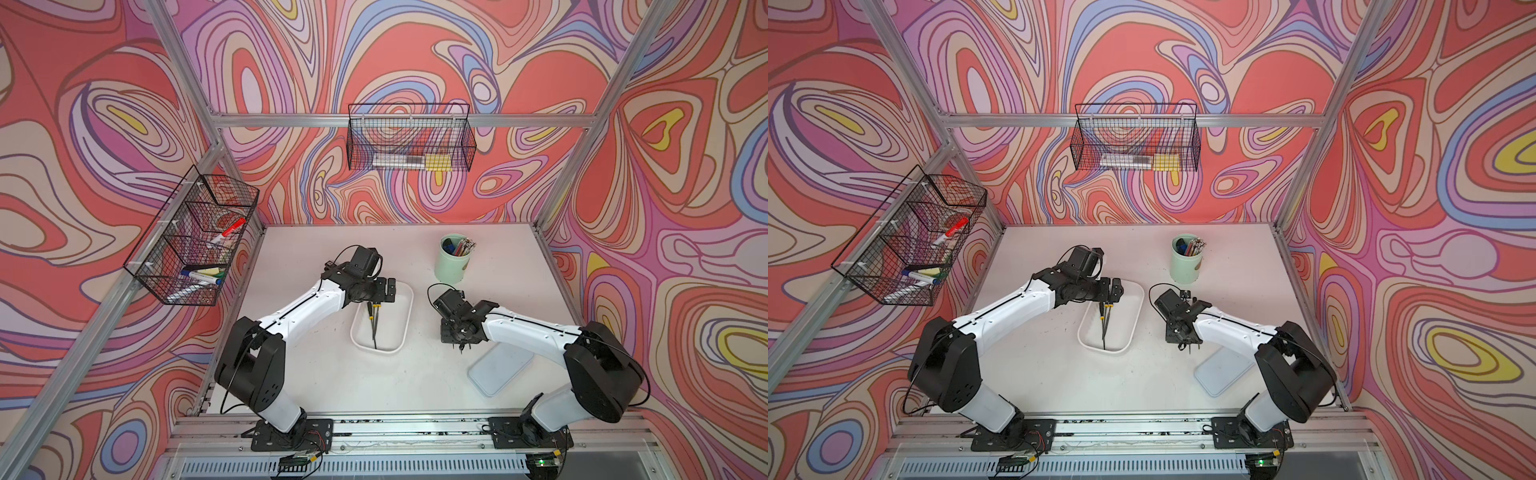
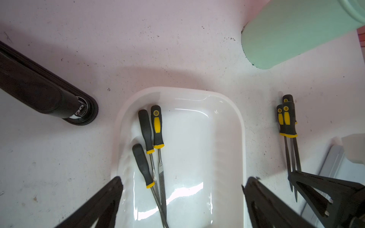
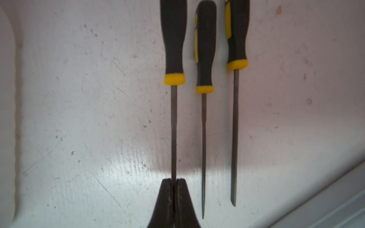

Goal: Take the file tool out of the storage box
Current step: Place the file tool at the center of the board.

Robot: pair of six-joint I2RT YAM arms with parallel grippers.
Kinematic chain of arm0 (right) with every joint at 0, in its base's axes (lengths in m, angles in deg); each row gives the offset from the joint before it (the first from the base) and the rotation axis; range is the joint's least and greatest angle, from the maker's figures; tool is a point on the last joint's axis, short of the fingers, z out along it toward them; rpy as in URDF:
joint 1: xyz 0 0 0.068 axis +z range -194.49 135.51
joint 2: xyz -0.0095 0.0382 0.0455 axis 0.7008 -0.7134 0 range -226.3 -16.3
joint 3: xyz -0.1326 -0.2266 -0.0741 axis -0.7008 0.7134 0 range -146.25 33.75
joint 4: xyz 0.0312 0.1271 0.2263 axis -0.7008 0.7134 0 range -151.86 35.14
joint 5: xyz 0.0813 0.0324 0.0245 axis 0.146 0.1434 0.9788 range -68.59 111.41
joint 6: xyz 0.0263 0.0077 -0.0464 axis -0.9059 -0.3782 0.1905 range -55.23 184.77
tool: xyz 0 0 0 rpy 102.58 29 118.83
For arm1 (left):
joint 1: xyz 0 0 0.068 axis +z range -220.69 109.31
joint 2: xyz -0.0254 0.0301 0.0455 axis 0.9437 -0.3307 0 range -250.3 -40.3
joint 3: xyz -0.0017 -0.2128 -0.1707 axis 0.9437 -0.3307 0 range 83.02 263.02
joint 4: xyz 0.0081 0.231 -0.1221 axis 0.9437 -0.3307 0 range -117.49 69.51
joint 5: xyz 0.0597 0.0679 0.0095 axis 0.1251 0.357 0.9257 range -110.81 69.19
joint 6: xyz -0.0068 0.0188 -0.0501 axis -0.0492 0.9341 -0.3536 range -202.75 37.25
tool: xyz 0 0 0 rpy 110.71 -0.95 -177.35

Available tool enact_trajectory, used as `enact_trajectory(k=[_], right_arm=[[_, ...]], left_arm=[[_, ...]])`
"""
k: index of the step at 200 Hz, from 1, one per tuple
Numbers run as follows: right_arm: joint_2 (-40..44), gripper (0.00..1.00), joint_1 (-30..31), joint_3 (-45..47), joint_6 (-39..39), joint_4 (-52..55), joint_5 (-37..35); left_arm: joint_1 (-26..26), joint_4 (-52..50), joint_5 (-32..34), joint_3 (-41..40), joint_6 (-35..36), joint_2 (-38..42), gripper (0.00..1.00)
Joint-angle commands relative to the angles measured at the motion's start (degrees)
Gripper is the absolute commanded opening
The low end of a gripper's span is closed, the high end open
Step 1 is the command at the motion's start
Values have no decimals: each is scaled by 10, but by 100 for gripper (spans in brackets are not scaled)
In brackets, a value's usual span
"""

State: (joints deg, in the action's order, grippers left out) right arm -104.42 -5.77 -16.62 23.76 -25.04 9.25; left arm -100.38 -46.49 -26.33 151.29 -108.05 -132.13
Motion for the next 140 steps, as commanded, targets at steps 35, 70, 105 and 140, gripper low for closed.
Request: enact_trajectory(k=[35, 70, 105, 140], right_arm=[[-26, 0, 3, 6, 1, -18, 0], [-40, 0, 3, 6, 12, -23, 4], [-54, 0, 3, 7, 19, -27, 6], [-61, 3, 4, 7, 26, -30, 4]], left_arm=[[-1, -5, 10, -8, 7, 12, 99], [-2, -7, 15, -9, 8, 11, 99], [-1, -7, 17, -9, 6, 10, 99], [-1, -10, 17, -7, 8, 4, 99]])
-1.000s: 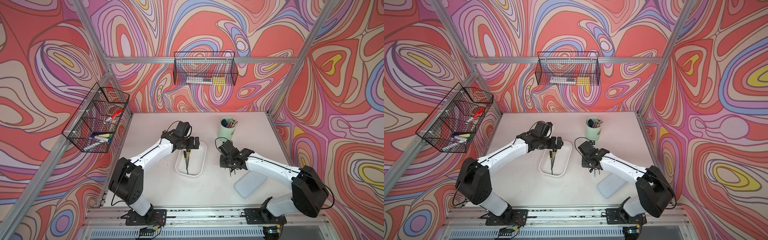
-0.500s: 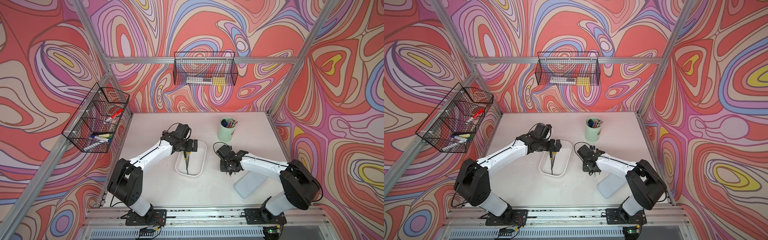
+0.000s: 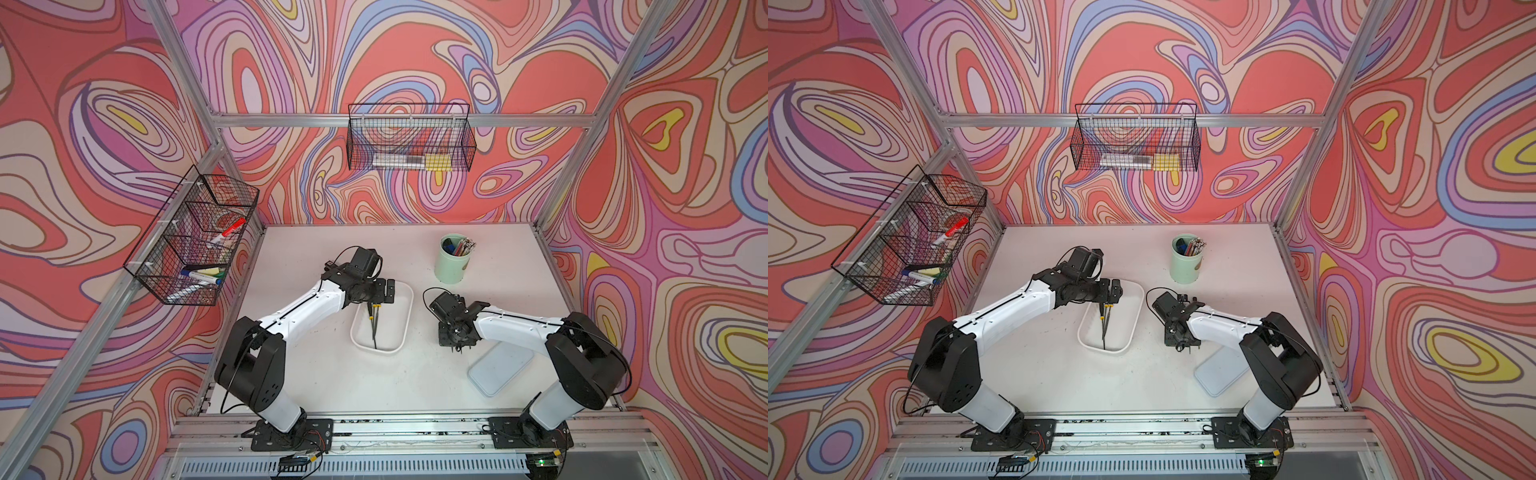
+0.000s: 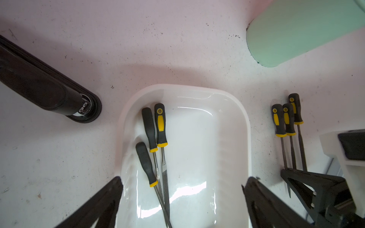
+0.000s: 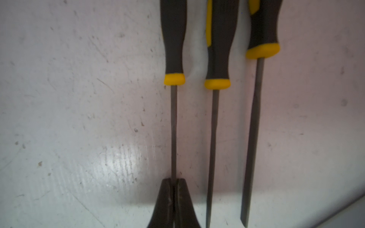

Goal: Take the file tool out of the storage box
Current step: Place the file tool at the center of the board.

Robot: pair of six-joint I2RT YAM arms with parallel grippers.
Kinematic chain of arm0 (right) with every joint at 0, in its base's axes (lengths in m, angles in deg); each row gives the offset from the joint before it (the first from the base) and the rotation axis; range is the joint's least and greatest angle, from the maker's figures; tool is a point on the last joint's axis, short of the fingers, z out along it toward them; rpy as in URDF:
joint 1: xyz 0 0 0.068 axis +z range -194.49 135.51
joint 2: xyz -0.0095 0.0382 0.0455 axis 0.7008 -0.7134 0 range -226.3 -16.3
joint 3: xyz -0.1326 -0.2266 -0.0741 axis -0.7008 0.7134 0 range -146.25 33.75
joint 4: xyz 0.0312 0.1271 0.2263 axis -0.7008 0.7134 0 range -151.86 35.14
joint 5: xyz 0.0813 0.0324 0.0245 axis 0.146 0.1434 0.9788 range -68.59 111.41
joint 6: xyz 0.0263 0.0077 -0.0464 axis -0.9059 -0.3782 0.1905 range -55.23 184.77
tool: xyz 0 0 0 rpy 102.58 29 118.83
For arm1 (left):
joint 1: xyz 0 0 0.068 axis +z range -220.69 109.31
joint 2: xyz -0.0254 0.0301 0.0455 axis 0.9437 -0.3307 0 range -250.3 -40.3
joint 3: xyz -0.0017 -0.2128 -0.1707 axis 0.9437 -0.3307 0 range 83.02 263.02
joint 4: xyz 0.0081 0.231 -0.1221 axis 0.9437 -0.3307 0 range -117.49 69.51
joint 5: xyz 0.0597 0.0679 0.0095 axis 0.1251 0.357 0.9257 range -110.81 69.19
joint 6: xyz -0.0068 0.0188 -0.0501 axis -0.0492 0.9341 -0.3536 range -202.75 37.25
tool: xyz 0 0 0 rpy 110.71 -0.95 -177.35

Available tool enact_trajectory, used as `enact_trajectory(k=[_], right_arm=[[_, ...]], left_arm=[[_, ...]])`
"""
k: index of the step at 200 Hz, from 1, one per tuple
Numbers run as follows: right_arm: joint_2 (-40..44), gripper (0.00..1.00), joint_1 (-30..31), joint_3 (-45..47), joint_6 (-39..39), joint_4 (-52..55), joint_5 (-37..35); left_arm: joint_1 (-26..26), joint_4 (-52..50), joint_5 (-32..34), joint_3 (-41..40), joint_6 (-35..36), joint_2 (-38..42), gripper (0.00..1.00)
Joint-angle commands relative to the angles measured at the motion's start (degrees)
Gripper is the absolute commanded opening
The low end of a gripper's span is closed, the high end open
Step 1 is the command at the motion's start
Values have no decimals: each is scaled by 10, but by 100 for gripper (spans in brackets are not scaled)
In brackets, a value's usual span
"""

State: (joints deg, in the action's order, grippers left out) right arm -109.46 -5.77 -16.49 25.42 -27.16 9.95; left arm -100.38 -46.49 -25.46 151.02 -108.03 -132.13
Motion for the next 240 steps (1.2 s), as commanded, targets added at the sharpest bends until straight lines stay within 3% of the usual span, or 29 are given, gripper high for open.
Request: enact_trajectory(k=[1, 63, 103, 153, 188, 205, 240], right_arm=[[-11, 3, 3, 6, 9, -9, -3], [-10, 16, 3, 10, 11, -8, -5], [-3, 18, 3, 11, 12, -6, -6], [72, 24, 3, -2, 36, -13, 13], [123, 41, 3, -9, 54, -36, 59], [135, 55, 3, -9, 63, -50, 88], [164, 85, 3, 3, 76, -82, 144]], left_arm=[[-1, -10, 9, -4, 8, 4, 99], [-3, -19, 27, 12, 15, -29, 98], [-5, -21, 29, 21, 17, -51, 94], [-10, -37, 41, 58, 24, -95, 81], [-18, -46, 63, 92, 28, -138, 62], [-22, -47, 86, 109, 22, -162, 53], [-24, -30, 103, 126, 16, -201, 45]])
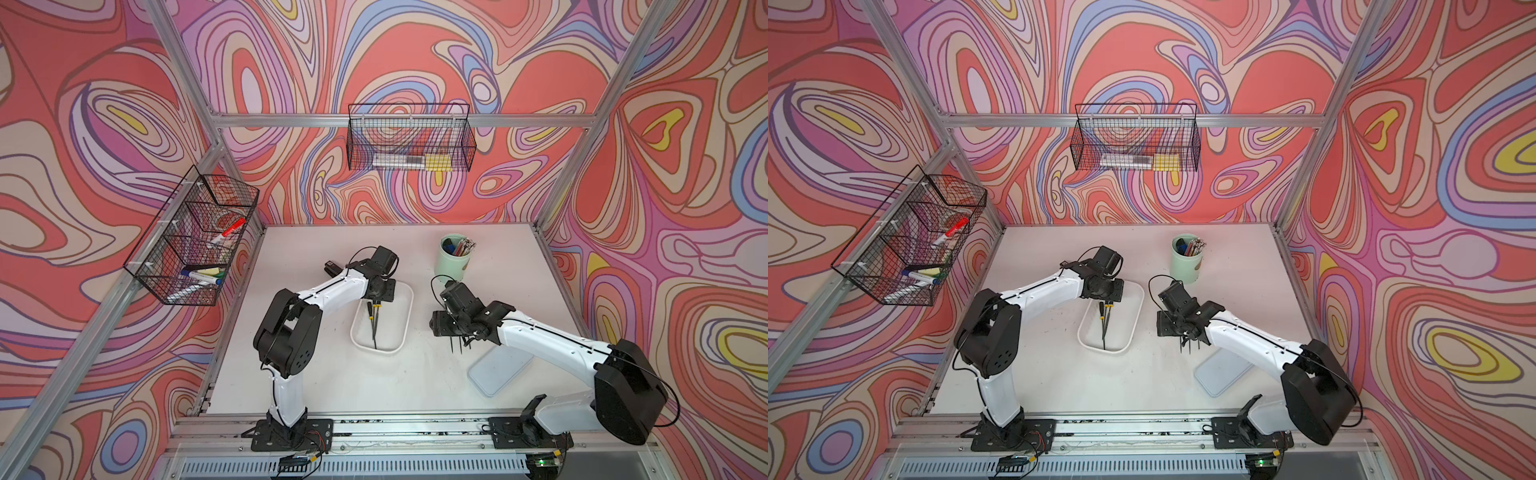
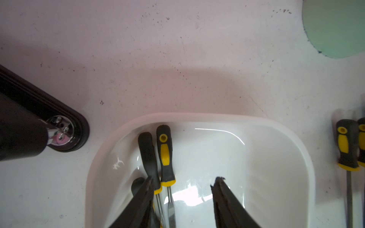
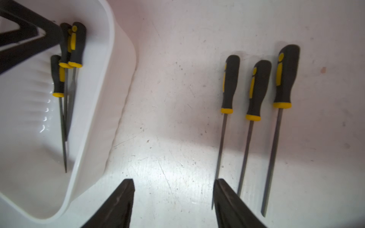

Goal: Take the file tool out of the storage box
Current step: Place the file tool at the center of the board, then pick up the file tool from the storage box.

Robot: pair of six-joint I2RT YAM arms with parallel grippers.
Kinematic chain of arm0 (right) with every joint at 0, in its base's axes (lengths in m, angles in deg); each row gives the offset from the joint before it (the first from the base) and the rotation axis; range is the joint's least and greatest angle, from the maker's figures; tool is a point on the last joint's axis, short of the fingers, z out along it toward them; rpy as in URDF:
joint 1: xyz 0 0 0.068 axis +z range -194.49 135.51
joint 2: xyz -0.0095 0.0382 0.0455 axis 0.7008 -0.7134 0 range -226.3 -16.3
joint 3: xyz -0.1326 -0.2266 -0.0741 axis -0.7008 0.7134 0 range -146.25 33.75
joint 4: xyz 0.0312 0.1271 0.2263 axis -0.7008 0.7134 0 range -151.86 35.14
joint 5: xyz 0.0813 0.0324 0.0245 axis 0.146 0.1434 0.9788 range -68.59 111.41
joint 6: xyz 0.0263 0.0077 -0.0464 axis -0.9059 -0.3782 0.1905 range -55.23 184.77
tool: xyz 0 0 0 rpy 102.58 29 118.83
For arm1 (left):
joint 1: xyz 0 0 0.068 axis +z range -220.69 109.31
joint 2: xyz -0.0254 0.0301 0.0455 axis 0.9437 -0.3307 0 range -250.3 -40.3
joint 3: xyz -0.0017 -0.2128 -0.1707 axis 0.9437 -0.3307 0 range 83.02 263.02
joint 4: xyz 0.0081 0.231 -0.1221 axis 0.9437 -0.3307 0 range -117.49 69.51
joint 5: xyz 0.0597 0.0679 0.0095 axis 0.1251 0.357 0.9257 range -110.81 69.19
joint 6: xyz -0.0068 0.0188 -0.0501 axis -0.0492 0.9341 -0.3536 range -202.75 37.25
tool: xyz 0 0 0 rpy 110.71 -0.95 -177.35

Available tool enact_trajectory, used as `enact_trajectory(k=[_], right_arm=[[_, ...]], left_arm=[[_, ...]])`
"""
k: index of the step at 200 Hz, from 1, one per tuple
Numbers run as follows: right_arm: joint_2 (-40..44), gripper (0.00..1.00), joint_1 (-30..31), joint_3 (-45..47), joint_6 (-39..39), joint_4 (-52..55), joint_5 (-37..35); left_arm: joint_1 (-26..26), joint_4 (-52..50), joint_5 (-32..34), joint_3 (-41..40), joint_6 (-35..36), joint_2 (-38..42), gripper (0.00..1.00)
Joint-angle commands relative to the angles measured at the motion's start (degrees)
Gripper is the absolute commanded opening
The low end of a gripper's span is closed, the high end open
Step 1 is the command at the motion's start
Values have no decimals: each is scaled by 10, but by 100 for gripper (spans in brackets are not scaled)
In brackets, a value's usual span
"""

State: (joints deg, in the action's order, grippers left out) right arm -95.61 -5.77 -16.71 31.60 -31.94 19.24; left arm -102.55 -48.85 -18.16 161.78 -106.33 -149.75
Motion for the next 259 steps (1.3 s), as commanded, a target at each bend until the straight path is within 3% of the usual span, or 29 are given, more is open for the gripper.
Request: enact_trajectory(k=[1, 17, 37, 216, 259], right_arm=[[26, 86, 3, 5, 15, -35, 52], [38, 94, 3, 10, 20, -38, 61], [48, 97, 3, 19, 28, -42, 66], [59, 97, 3, 37, 36, -52, 69], [55, 96, 2, 42, 36, -69, 87]], left_arm=[[-2, -6, 31, 18, -1, -25, 44], [-4, 1, 48, 22, -3, -37, 40], [-5, 16, 63, 22, -2, -48, 37], [-12, 26, 77, 42, 12, -103, 32], [-11, 49, 36, 24, 7, -75, 21]])
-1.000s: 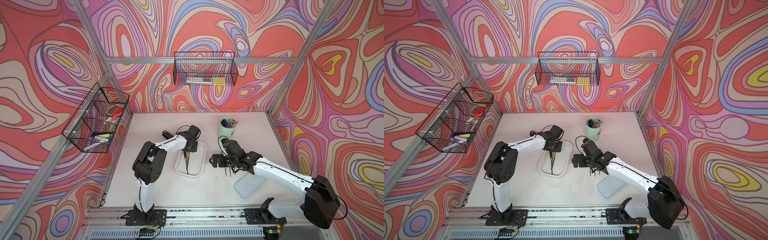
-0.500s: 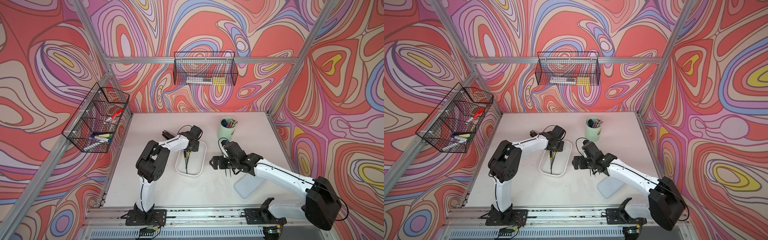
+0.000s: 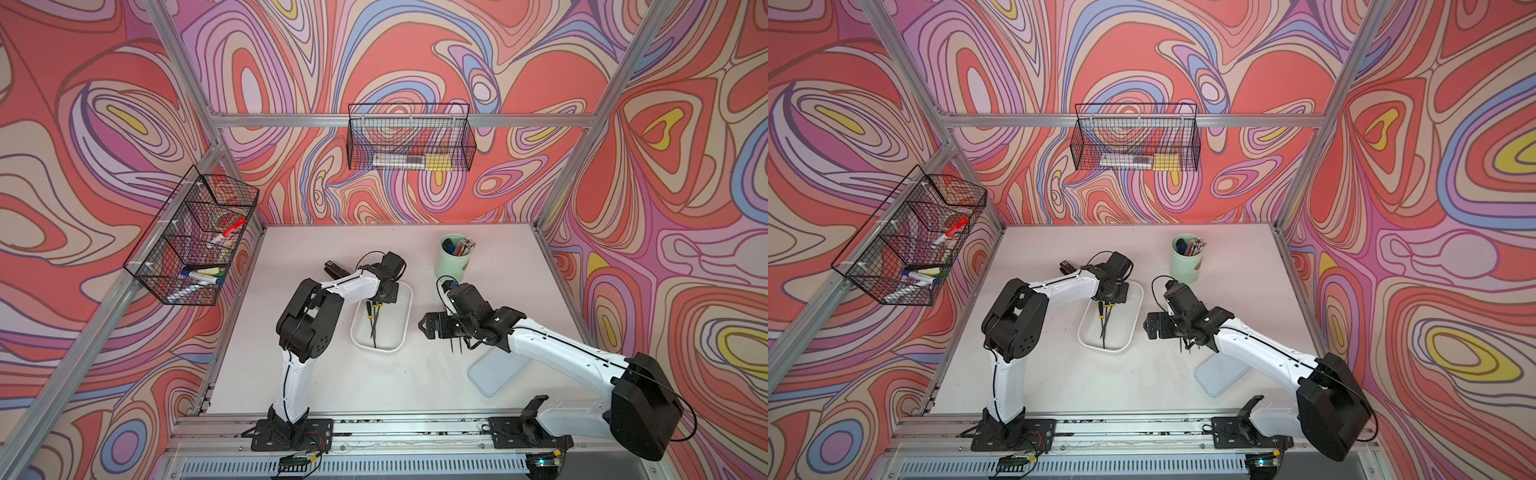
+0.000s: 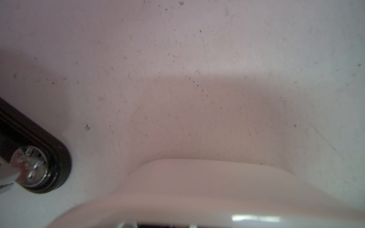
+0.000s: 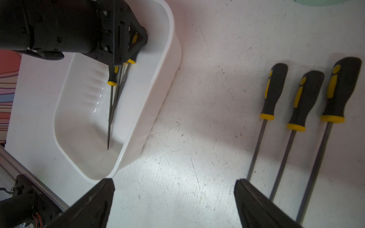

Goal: Take the file tool out of the storage box
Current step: Pick up the file tool from the storage box.

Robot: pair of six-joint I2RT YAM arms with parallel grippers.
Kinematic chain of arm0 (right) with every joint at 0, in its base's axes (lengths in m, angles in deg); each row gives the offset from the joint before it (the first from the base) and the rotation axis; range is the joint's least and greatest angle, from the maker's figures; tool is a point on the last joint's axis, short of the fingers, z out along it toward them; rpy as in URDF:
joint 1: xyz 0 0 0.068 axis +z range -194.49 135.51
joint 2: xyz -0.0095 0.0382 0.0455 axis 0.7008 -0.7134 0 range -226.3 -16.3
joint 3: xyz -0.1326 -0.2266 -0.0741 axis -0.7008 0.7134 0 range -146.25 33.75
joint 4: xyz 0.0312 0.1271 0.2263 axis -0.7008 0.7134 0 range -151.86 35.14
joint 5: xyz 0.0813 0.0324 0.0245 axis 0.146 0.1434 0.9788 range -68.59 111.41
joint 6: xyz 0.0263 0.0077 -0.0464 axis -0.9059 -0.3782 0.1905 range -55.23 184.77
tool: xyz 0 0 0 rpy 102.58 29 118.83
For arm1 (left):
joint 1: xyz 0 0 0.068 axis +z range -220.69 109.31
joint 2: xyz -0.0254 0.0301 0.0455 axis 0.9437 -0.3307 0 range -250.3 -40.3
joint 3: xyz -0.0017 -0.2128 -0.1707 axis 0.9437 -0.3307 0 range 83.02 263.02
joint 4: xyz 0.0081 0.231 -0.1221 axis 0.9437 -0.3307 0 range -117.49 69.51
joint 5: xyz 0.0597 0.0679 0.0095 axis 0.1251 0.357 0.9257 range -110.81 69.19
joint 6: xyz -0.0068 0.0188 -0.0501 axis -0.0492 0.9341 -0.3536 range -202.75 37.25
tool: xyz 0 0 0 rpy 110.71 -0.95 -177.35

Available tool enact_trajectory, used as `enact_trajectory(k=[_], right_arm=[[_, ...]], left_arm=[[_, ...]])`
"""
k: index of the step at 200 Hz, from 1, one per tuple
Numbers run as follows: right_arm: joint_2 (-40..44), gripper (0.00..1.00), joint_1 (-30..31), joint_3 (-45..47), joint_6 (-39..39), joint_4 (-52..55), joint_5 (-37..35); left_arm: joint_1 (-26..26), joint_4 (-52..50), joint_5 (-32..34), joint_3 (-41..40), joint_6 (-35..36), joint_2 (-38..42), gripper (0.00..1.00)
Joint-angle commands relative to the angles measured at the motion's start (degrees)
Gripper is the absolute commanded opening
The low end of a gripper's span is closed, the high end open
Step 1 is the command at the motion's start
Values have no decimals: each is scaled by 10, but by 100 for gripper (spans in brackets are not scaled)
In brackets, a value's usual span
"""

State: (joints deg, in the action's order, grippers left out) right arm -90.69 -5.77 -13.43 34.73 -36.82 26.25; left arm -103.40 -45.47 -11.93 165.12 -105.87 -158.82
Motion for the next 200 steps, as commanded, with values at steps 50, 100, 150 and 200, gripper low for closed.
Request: enact_trajectory(k=[50, 100, 150, 200], right_arm=[[15, 93, 3, 41, -20, -97, 80], [13, 85, 3, 87, -77, -241, 141], [-11, 64, 3, 92, -91, -307, 181], [-35, 50, 3, 80, -87, -321, 198]], left_arm=[[1, 55, -121, -44, -40, 96, 13], [7, 133, -198, -92, -145, 184, 12], [7, 166, -215, -124, -221, 220, 12], [7, 188, -261, -128, -248, 213, 11]])
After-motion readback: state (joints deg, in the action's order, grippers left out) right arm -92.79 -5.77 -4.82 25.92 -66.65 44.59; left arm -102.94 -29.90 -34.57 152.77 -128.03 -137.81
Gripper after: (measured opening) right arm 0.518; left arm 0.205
